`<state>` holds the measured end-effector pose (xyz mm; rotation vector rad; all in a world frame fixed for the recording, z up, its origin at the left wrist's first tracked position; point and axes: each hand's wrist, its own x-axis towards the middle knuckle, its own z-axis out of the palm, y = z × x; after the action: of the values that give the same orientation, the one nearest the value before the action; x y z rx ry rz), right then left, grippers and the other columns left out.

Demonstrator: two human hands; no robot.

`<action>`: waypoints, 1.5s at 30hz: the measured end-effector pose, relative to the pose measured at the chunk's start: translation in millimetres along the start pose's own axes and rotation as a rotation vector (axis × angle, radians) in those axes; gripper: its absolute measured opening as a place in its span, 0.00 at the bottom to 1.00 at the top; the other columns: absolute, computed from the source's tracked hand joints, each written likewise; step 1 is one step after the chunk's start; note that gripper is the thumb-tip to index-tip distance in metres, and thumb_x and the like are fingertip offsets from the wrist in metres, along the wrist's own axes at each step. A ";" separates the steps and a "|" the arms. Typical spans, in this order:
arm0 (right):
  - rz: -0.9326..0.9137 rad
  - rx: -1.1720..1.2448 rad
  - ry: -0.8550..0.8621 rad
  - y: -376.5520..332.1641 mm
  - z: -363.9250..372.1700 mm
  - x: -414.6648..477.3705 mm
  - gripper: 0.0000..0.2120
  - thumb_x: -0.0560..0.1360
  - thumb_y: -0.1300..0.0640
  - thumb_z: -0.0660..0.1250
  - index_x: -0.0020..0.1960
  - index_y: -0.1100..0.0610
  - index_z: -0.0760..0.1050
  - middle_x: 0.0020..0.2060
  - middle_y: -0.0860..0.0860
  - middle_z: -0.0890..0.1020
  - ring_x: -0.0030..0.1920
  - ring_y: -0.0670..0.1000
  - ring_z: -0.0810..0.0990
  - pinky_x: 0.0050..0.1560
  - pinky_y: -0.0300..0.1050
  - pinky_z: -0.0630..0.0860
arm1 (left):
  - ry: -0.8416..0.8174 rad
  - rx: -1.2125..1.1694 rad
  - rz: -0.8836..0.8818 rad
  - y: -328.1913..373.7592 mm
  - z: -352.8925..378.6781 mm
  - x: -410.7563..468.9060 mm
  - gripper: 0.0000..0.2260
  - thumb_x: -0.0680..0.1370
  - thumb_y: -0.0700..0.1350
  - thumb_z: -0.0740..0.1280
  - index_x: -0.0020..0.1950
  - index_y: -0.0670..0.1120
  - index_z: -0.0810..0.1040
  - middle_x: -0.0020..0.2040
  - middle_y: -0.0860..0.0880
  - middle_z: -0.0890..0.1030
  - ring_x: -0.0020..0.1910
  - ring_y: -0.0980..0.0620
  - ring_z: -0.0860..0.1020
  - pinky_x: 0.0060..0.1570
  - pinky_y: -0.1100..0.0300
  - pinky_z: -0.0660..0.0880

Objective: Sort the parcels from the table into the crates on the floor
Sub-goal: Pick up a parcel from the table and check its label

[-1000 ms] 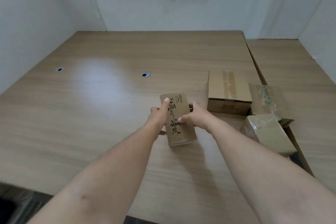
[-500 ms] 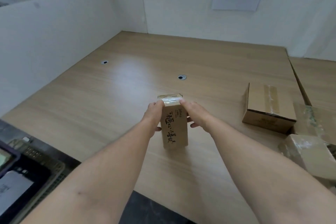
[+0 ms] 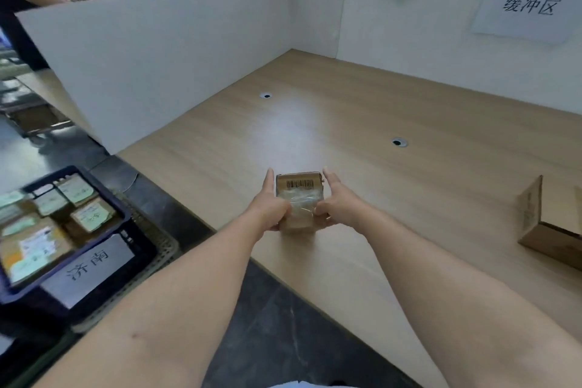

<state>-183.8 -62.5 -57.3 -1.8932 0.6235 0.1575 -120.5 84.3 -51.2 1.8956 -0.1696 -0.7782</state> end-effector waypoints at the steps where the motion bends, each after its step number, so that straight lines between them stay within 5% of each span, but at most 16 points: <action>1: -0.012 -0.018 -0.020 -6.2 12.4 1.2 0.45 0.73 0.67 0.64 0.77 0.41 0.45 0.56 0.52 0.70 0.52 0.59 0.79 0.51 0.56 0.80 | -0.007 0.022 0.013 -5.8 -12.7 -1.8 0.44 0.73 0.30 0.60 0.77 0.64 0.43 0.60 0.50 0.72 0.53 0.45 0.78 0.49 0.47 0.81; 7: -0.064 -0.092 -0.072 -41.8 85.7 14.2 0.39 0.71 0.72 0.62 0.72 0.42 0.56 0.50 0.54 0.73 0.54 0.62 0.78 0.49 0.61 0.80 | 0.024 0.040 0.066 -45.7 -89.8 -5.1 0.40 0.72 0.28 0.61 0.74 0.62 0.55 0.55 0.47 0.74 0.53 0.44 0.76 0.46 0.46 0.81; 11: -0.072 -0.151 -0.102 -60.3 135.2 22.4 0.35 0.72 0.73 0.60 0.68 0.43 0.56 0.50 0.58 0.73 0.52 0.61 0.78 0.48 0.62 0.80 | 0.062 0.028 0.059 -73.5 -135.6 -8.3 0.38 0.72 0.28 0.62 0.73 0.60 0.56 0.55 0.47 0.74 0.50 0.48 0.76 0.39 0.56 0.80; 16: -0.139 -0.220 -0.158 -84.4 191.3 29.9 0.31 0.73 0.71 0.62 0.64 0.43 0.56 0.44 0.55 0.74 0.41 0.53 0.78 0.40 0.51 0.82 | 0.149 -0.019 0.059 -106.4 -189.4 -17.1 0.35 0.73 0.31 0.62 0.72 0.58 0.57 0.58 0.48 0.71 0.53 0.49 0.74 0.47 0.56 0.76; 20: -0.137 -0.230 -0.240 -104.3 241.6 31.0 0.27 0.73 0.69 0.64 0.61 0.44 0.58 0.51 0.56 0.76 0.48 0.55 0.80 0.43 0.49 0.82 | 0.251 -0.092 0.021 -136.6 -233.2 -27.3 0.21 0.76 0.41 0.62 0.66 0.56 0.62 0.56 0.48 0.74 0.49 0.50 0.75 0.43 0.56 0.74; 26: -0.179 -0.210 -0.341 -128.0 320.3 35.6 0.11 0.78 0.51 0.64 0.56 0.50 0.63 0.58 0.52 0.74 0.50 0.52 0.80 0.41 0.47 0.81 | 0.447 -0.156 -0.066 -183.2 -288.9 -43.4 0.09 0.79 0.51 0.63 0.56 0.51 0.66 0.50 0.50 0.74 0.46 0.52 0.74 0.45 0.53 0.73; 30: -0.251 -0.323 -0.360 -144.9 373.1 49.5 0.11 0.79 0.44 0.59 0.55 0.50 0.66 0.47 0.45 0.77 0.44 0.44 0.78 0.35 0.41 0.74 | 0.615 -0.099 -0.165 -205.3 -325.6 -56.6 0.08 0.77 0.47 0.66 0.50 0.50 0.66 0.47 0.50 0.74 0.42 0.52 0.72 0.41 0.55 0.71; 33: -0.322 -0.406 -0.388 -153.7 410.5 63.0 0.05 0.78 0.50 0.63 0.48 0.48 0.66 0.45 0.46 0.76 0.45 0.45 0.77 0.37 0.43 0.76 | 0.674 -0.179 -0.204 -220.7 -353.5 -64.0 0.16 0.77 0.41 0.68 0.61 0.48 0.65 0.56 0.46 0.75 0.43 0.54 0.74 0.43 0.54 0.75; 36: -0.408 -0.447 -0.458 -168.2 447.0 75.5 0.15 0.75 0.57 0.67 0.54 0.48 0.63 0.45 0.45 0.76 0.42 0.44 0.77 0.34 0.39 0.74 | 0.696 -0.196 -0.234 -233.8 -382.2 -68.8 0.36 0.76 0.36 0.66 0.77 0.53 0.50 0.64 0.46 0.74 0.47 0.50 0.78 0.46 0.52 0.79; 39: -0.494 -0.432 -0.527 -190.7 482.7 87.7 0.26 0.73 0.63 0.69 0.62 0.47 0.59 0.48 0.45 0.78 0.41 0.43 0.78 0.33 0.37 0.77 | 0.728 -0.123 -0.265 -245.2 -414.4 -68.8 0.46 0.76 0.36 0.65 0.75 0.64 0.34 0.62 0.49 0.73 0.45 0.49 0.79 0.38 0.57 0.76; 42: -0.554 -0.431 -0.572 -216.6 516.4 103.8 0.36 0.72 0.64 0.69 0.69 0.42 0.54 0.52 0.48 0.77 0.42 0.47 0.80 0.33 0.40 0.77 | 0.758 -0.068 -0.244 -252.2 -448.9 -65.3 0.47 0.77 0.36 0.64 0.70 0.68 0.31 0.59 0.50 0.71 0.44 0.53 0.76 0.39 0.58 0.77; 45: -0.674 -0.574 -0.683 -243.9 547.3 122.8 0.47 0.73 0.66 0.67 0.76 0.38 0.41 0.57 0.51 0.74 0.44 0.52 0.80 0.39 0.47 0.79 | 0.741 -0.043 -0.287 -260.3 -483.3 -53.8 0.44 0.78 0.35 0.64 0.74 0.67 0.37 0.66 0.47 0.69 0.54 0.49 0.75 0.53 0.52 0.77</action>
<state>137.9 453.2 -126.2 -2.2952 -0.5850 0.5523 62.0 599.2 -127.7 2.0650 0.5833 -0.2149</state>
